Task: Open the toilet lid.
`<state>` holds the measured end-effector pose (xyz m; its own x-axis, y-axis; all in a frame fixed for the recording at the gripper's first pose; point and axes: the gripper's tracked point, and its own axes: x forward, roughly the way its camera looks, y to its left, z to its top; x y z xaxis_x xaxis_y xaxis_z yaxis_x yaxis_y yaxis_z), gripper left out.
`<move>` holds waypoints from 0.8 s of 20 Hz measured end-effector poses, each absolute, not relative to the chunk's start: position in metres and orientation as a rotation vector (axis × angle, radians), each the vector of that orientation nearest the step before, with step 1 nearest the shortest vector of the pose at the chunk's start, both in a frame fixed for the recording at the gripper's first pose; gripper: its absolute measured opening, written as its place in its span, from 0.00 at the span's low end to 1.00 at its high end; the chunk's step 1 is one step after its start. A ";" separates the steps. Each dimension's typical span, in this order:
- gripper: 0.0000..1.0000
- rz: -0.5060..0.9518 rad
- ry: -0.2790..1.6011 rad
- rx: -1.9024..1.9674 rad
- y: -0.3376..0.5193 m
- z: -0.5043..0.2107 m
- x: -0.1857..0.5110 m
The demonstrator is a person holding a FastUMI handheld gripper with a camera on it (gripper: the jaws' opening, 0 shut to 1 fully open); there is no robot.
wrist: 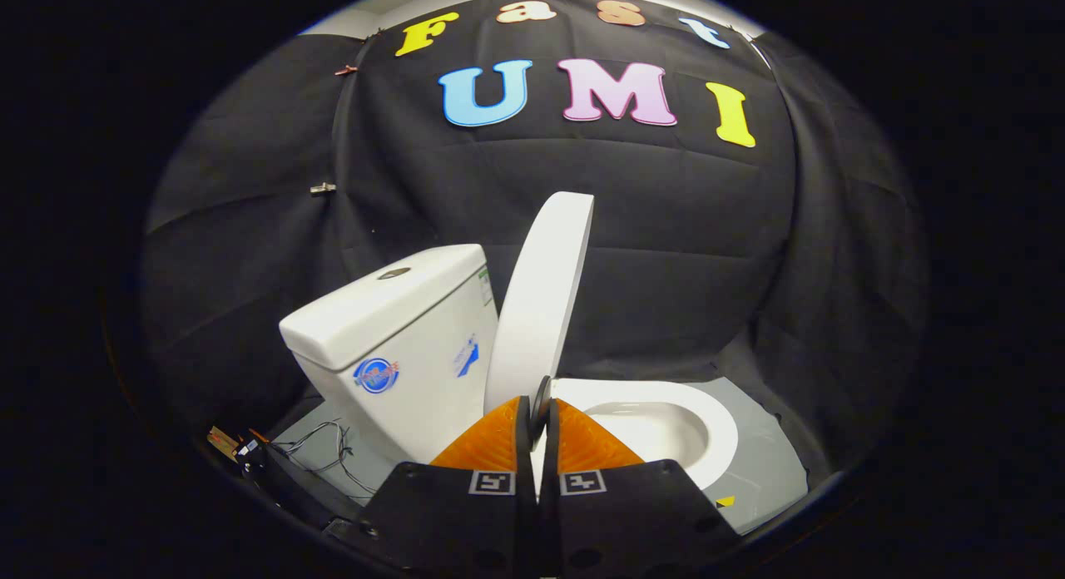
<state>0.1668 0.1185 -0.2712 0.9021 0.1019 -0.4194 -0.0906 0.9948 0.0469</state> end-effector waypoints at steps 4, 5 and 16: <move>0.05 0.149 0.423 -0.016 0.149 -0.267 0.172; 0.05 0.160 0.421 -0.027 0.157 -0.267 0.172; 0.05 0.231 0.428 -0.056 0.199 -0.270 0.176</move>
